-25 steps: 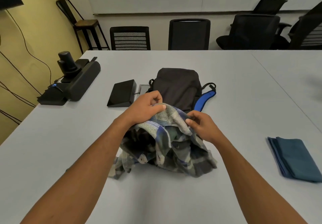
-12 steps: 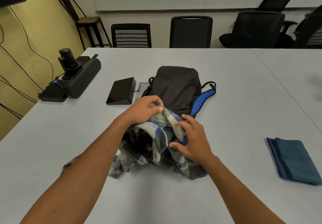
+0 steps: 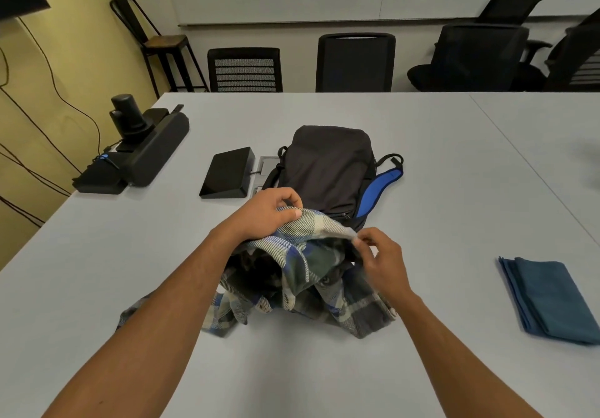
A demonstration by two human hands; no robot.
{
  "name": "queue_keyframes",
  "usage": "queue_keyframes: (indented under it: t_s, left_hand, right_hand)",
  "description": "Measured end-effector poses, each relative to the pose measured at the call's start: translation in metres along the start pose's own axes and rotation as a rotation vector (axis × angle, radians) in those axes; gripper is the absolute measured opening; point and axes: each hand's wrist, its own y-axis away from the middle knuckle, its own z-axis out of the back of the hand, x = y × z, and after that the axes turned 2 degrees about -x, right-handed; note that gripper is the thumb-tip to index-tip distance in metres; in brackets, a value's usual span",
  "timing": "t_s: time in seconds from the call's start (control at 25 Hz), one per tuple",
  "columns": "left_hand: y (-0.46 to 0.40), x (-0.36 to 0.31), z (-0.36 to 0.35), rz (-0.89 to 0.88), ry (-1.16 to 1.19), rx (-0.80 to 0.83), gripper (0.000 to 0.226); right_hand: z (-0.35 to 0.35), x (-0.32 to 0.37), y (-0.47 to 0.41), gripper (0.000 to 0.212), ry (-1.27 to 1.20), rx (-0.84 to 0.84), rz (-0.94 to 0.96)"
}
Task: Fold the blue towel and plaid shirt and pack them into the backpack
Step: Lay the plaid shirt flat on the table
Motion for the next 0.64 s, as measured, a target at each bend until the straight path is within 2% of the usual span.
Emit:
queue_keyframes:
  t_s: [0.16, 0.28, 0.36, 0.48, 0.52, 0.64]
  left_hand:
    - [0.0, 0.01, -0.002, 0.014, -0.111, -0.04, 0.011]
    - [0.0, 0.015, -0.006, -0.047, -0.212, -0.138, 0.02]
    - [0.002, 0.011, -0.015, -0.125, -0.181, -0.183, 0.026]
    - [0.006, 0.001, -0.044, -0.2, -0.19, -0.061, 0.037]
    - [0.007, 0.001, -0.054, -0.2, -0.2, -0.058, 0.034]
    - [0.007, 0.006, -0.067, -0.204, -0.094, -0.195, 0.016]
  right_hand:
    - [0.003, 0.023, -0.012, 0.008, -0.163, -0.052, -0.112]
    - [0.004, 0.038, -0.018, 0.009, -0.187, -0.017, -0.102]
    - [0.003, 0.047, -0.021, 0.009, -0.176, 0.029, -0.067]
    - [-0.004, 0.056, -0.024, 0.007, -0.141, 0.104, 0.029]
    - [-0.007, 0.057, -0.024, 0.007, -0.135, 0.123, 0.05]
    - [-0.008, 0.06, -0.024, 0.008, -0.139, 0.151, 0.071]
